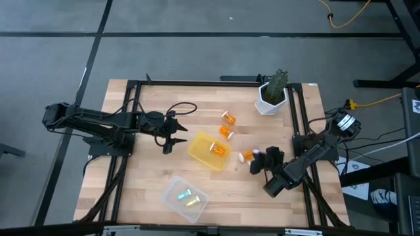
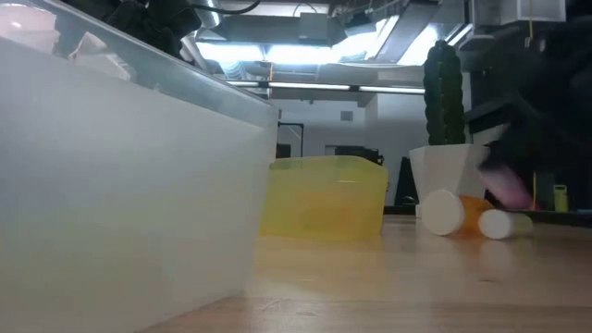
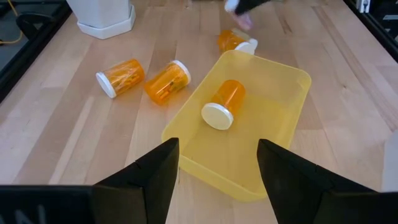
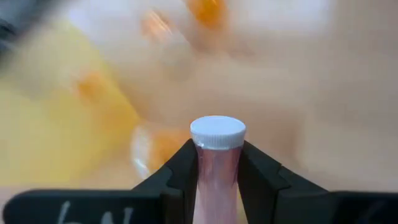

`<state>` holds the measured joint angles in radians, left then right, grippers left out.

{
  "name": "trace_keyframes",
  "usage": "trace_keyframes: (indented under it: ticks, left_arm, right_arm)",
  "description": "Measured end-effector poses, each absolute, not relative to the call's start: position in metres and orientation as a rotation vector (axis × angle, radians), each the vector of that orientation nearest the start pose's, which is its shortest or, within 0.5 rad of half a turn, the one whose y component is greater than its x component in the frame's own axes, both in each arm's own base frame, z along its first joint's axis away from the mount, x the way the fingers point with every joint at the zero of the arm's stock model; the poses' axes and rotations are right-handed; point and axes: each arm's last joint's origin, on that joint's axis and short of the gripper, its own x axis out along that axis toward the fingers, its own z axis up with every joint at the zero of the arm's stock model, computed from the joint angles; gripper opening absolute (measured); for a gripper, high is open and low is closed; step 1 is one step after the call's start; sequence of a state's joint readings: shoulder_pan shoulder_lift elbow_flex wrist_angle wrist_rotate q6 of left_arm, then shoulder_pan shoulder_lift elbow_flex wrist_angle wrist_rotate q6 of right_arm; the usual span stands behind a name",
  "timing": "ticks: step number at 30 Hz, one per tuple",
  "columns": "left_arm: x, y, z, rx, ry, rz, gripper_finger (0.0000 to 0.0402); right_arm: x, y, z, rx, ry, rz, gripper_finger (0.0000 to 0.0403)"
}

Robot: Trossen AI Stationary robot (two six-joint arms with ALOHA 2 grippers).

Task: Pick and place medicine bottles into bin by pill shape (circle, oval)
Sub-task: Put the purple bottled tablet into the transparent bin

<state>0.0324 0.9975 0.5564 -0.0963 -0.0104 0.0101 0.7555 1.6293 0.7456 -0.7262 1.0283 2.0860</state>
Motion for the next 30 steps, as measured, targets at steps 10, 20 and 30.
trace_keyframes:
  ticks: [10, 20, 30]
  left_arm:
    - [0.207, 0.007, 0.225, 0.004, 0.538, 0.039, 0.0212]
    - [0.207, 0.007, 0.225, 0.004, 0.538, 0.039, 0.0212]
    - [0.207, 0.007, 0.225, 0.003, 0.538, 0.039, 0.0212]
  right_arm:
    - [0.204, 0.145, 0.158, 0.356, -0.143, -0.827, 0.0093]
    - [0.255, 0.145, 0.202, 0.382, 0.057, -0.890, 0.0093]
    - [0.319, 0.163, 0.241, 0.197, 0.164, -0.334, 0.0093]
